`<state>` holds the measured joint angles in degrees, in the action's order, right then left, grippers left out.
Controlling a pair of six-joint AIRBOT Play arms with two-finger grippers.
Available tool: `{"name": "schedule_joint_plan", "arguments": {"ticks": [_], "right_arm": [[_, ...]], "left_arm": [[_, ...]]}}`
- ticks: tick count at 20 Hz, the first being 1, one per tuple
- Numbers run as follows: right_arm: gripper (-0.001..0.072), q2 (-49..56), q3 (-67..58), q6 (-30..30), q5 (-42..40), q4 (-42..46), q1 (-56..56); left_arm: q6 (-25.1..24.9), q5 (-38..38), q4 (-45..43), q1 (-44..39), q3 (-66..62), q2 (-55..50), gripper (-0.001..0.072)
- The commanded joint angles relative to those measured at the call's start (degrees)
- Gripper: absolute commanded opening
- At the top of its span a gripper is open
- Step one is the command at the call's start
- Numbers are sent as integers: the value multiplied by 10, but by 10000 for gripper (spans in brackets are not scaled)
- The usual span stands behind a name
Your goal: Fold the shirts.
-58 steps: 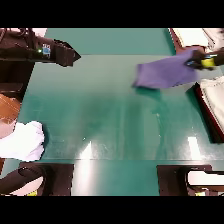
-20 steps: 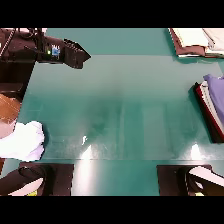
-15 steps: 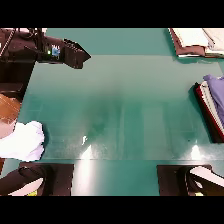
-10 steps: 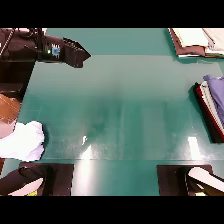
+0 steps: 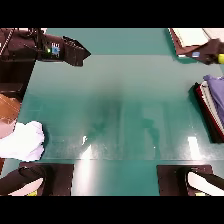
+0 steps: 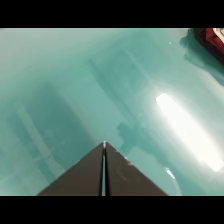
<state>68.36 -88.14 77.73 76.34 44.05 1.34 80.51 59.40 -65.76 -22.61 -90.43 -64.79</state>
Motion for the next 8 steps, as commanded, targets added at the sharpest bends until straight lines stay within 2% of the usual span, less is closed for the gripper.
{"name": "schedule_joint_plan", "arguments": {"ticks": [1, 8], "right_arm": [[16, 0, -1, -1, -19, -4, 71], [16, 0, -1, 0, 5, -4, 74]], "left_arm": [[0, -5, 0, 0, 0, 0, 23], [0, -5, 0, 0, 0, 0, 23]]}}
